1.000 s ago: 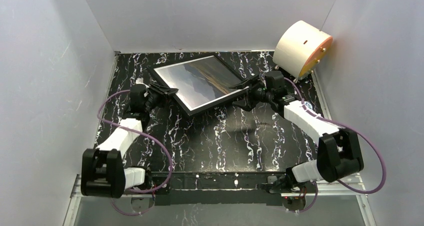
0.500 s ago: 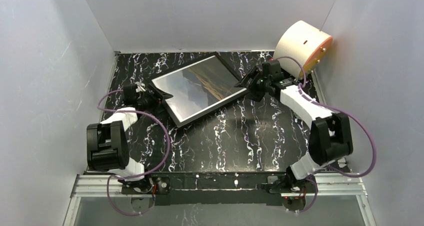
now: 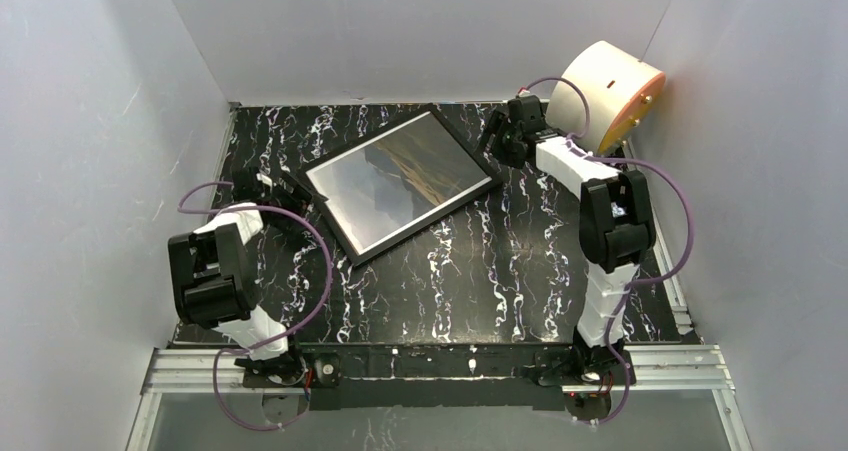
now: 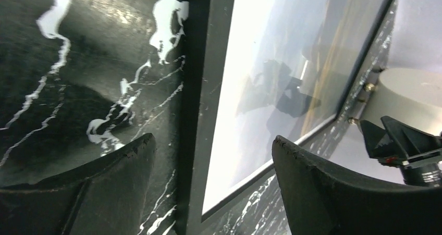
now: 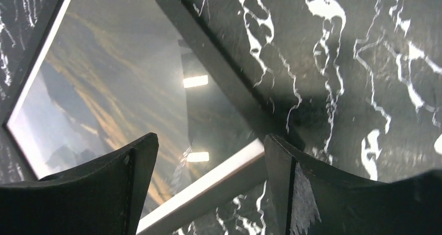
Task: Put the photo into the frame
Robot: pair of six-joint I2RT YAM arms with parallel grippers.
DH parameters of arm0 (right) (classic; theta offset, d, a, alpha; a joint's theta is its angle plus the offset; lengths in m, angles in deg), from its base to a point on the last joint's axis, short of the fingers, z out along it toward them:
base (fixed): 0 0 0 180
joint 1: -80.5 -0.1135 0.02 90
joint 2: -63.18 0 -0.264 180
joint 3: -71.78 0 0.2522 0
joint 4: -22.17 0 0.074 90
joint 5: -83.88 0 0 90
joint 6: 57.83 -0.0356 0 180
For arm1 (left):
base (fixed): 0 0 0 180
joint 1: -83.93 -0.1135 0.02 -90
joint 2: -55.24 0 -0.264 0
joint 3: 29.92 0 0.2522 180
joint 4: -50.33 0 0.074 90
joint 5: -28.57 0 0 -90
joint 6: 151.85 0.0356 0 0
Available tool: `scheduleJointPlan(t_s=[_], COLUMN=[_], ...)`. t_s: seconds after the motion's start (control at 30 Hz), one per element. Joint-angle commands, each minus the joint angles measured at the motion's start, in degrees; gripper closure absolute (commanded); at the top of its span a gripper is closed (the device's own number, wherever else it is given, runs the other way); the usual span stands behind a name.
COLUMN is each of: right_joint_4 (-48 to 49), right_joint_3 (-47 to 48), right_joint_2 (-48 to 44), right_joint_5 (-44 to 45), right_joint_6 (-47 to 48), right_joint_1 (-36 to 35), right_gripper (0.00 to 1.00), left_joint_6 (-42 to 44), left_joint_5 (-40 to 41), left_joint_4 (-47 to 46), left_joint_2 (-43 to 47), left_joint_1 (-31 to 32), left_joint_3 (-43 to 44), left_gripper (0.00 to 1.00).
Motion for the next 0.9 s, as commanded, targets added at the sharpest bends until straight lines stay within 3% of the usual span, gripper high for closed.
scheduleJointPlan(t_s=[0.0, 0.3, 0.5, 0.87], right_joint_4=[4.0, -0.6, -2.5, -2.2], right_joint_3=[5.6, 15.7, 17.6, 10.5], right_joint_2=[4.4, 14.9, 16.6, 13.7], right_joint_5=[0.7, -6.0, -13.4, -24.7], right_joint_6=[5.5, 8.7, 10.0, 10.2], right_joint_1=[1.4, 2.2, 2.2, 1.8], right_gripper=[0.16, 0.11, 0.09, 0.13], left_joint_6=[4.8, 3.7, 3.0, -0.1], left_joint_5=[7.1, 4.9, 3.3, 4.9], left_joint_4=[10.5, 8.7, 7.6, 4.5], left_joint_2=[0.5, -3.8, -6.2, -13.3], left_joint_1=[-0.5, -0.5, -0.5, 4.1], left_joint_3=[3.4, 5.6, 7.4, 11.0], left_gripper=[0.2, 0.21, 0.23, 0.27])
